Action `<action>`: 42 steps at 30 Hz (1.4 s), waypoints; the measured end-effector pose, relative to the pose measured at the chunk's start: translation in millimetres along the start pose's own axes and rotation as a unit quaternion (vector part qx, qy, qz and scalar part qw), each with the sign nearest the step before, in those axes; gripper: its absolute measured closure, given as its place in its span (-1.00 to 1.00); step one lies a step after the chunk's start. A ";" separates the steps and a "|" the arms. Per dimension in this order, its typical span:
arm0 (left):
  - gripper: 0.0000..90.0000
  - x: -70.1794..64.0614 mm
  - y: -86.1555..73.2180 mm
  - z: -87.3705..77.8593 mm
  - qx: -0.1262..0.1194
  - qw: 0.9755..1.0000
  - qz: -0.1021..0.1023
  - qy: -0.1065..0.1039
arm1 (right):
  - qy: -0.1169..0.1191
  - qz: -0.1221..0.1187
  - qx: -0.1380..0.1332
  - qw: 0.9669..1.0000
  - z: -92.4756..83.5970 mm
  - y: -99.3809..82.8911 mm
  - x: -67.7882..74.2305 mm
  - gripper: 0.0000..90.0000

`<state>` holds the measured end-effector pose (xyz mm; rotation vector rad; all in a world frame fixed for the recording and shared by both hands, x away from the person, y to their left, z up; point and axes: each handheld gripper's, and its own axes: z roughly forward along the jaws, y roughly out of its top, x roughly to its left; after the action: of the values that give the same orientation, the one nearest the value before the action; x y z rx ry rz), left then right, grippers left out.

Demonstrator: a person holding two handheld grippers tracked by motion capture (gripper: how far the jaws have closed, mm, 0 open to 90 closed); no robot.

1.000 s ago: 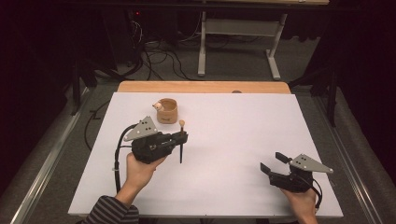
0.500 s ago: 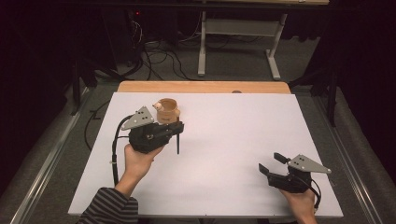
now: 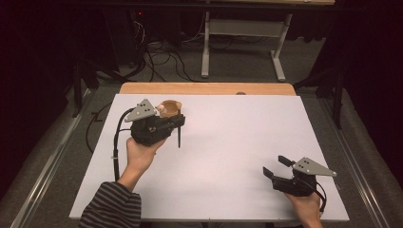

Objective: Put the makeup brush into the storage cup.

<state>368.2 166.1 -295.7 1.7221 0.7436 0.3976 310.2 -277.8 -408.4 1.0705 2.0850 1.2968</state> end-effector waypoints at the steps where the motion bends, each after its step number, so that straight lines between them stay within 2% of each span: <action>1: 0.86 1.6 0.8 0.1 -0.002 1.000 0.001 0.001 | 0.001 0.002 0.001 1.000 -0.2 -0.1 0.1 -0.38; 5: 0.86 6.6 2.7 0.3 -0.003 1.000 0.001 0.008 | 0.000 -0.004 0.000 1.000 0.8 0.1 -1.1 -0.38; 14: 0.86 17.7 5.0 4.6 -0.003 1.000 -0.001 0.023 | -0.002 0.005 0.004 1.000 0.6 -0.3 -0.5 -0.38; 18: 0.86 21.8 6.0 7.8 -0.002 1.000 -0.003 0.028 | -0.001 0.000 0.000 1.000 0.5 -0.4 -1.7 -0.38; 26: 0.86 27.7 6.0 16.5 0.003 0.999 0.005 0.040 | 0.000 0.002 0.001 1.000 -0.5 -0.8 -1.1 -0.38; 36: 0.86 40.1 6.7 21.0 0.004 0.999 -0.005 0.052 | 0.001 0.001 -0.001 1.000 -0.4 -0.5 -1.1 -0.38; 42: 0.86 49.2 7.1 20.1 0.004 0.998 -0.007 0.066 | 0.001 0.006 0.000 1.000 -0.6 -1.3 -2.1 -0.38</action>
<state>418.9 182.8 -300.3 1.7089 0.8525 0.5032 310.5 -280.1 -409.3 1.0825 2.0835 1.3039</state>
